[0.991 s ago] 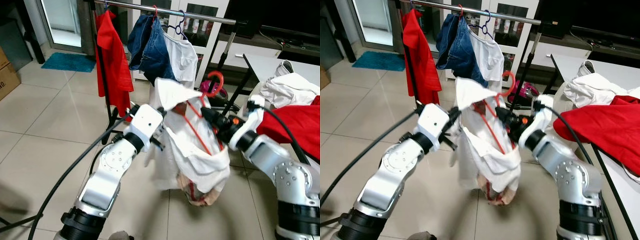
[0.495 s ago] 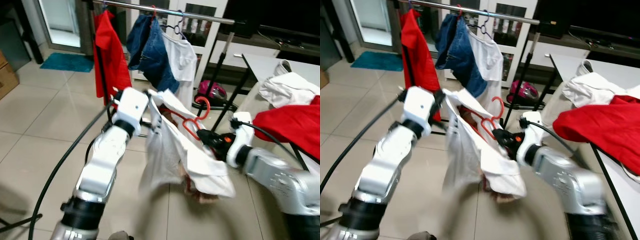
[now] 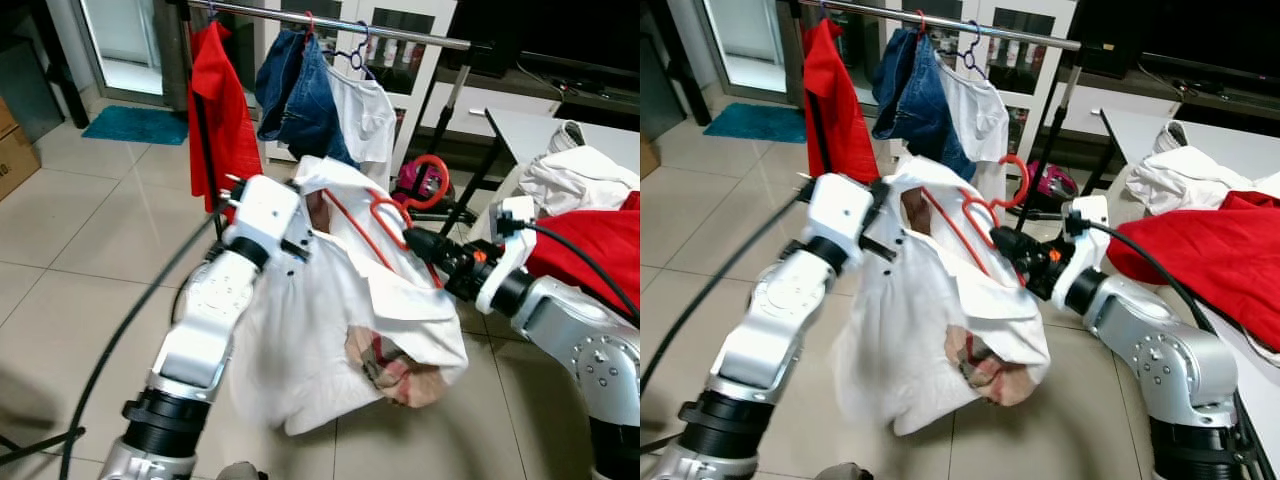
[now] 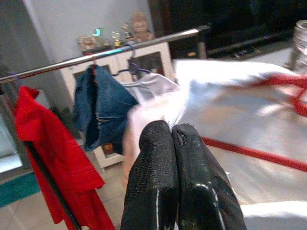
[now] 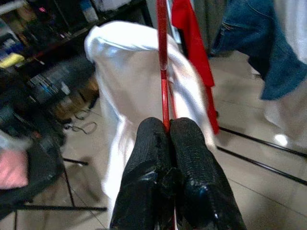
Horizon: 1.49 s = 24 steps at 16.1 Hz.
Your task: Hang hanger
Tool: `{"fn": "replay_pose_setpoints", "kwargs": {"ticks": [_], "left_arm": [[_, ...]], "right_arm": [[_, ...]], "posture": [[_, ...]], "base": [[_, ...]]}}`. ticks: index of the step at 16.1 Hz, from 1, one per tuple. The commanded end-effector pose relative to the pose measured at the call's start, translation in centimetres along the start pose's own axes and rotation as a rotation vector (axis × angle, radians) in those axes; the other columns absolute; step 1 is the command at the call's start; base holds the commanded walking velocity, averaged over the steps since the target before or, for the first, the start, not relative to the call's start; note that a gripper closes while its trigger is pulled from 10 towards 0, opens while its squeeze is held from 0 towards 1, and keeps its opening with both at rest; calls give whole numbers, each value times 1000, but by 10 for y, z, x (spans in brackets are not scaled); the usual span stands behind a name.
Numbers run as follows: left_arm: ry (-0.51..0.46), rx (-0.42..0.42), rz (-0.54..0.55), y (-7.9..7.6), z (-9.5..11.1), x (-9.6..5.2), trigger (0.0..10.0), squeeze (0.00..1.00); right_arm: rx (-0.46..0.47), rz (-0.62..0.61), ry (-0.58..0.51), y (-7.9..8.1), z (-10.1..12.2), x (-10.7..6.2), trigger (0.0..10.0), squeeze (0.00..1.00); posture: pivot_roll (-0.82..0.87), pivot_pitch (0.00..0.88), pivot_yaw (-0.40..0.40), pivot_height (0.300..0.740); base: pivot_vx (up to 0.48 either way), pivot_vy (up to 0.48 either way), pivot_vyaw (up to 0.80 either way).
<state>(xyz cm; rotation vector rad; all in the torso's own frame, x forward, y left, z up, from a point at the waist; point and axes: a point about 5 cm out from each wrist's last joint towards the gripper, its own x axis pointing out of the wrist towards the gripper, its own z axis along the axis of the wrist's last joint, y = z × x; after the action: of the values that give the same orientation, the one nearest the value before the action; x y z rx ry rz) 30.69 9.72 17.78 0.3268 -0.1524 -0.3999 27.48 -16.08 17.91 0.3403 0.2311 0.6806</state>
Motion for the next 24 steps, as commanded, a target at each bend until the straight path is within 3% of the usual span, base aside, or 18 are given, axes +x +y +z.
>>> {"fn": "replay_pose_setpoints", "kwargs": {"ticks": [1,2,3,4,5,6,7,10,11,13,15,16,17,18,20,24], "left_arm": [[7,3,-39,-8,0,1,0,0],[4,19,-29,-8,2,2,3843,0],[-4,8,-24,-5,4,2,10000,0],[-8,6,-16,-2,5,2,10000,165],[2,-7,-35,0,6,-1,10000,1000],[5,18,-45,2,8,-5,10000,1000],[-9,-10,-104,-1,12,-9,10000,1000],[-105,-144,-392,-18,34,-28,10000,1000],[-163,-213,-540,-21,48,-40,10000,0],[-200,-229,-551,-15,59,-42,10000,0],[-129,-207,-236,20,49,-30,10000,0],[-55,-193,-106,36,34,-33,10000,0],[41,-216,-8,47,13,-46,10000,0],[95,-199,42,49,0,-57,10000,0],[129,-256,115,49,-14,-66,10000,0],[223,-185,233,49,-43,-67,10000,0]], "right_arm": [[-20,21,-11,6,4,5,10000,0],[-21,22,-3,6,2,8,10000,0],[-16,23,1,6,2,9,10000,0],[-19,18,10,6,1,10,10000,0],[-18,17,13,5,0,11,10000,0],[-21,15,14,4,0,12,10000,0],[-24,15,15,3,0,12,10000,0],[-46,6,24,-2,3,13,10000,0],[-83,-22,52,-8,3,15,10000,0],[-102,-32,66,-11,2,19,10000,0],[-148,-93,48,-12,-5,20,10000,0],[-183,-150,34,-13,-10,20,10000,0],[-212,-238,19,-15,-19,18,10000,0],[-170,-317,3,-17,-28,16,10000,0],[-87,-412,-21,-21,-41,11,10000,0],[-170,-567,-86,-33,-42,8,10000,0]], "posture": [[66,0,-81,740],[71,0,-83,740],[74,0,-85,740],[77,0,-86,740],[78,0,-85,740],[79,0,-85,740],[80,0,-84,740],[90,0,-89,740],[100,0,-96,740],[109,0,-101,740],[113,0,-97,740],[109,0,-88,740],[109,0,-79,740],[108,0,-77,740],[115,0,-81,740],[120,0,-83,740]], "base": [[0,0,0],[0,0,0],[0,0,0],[0,0,0],[0,0,0],[0,0,0],[0,0,0],[0,0,0],[0,0,0],[0,0,0],[0,0,0],[0,0,0],[0,0,0],[0,0,0],[0,0,0],[281,0,0]]}}
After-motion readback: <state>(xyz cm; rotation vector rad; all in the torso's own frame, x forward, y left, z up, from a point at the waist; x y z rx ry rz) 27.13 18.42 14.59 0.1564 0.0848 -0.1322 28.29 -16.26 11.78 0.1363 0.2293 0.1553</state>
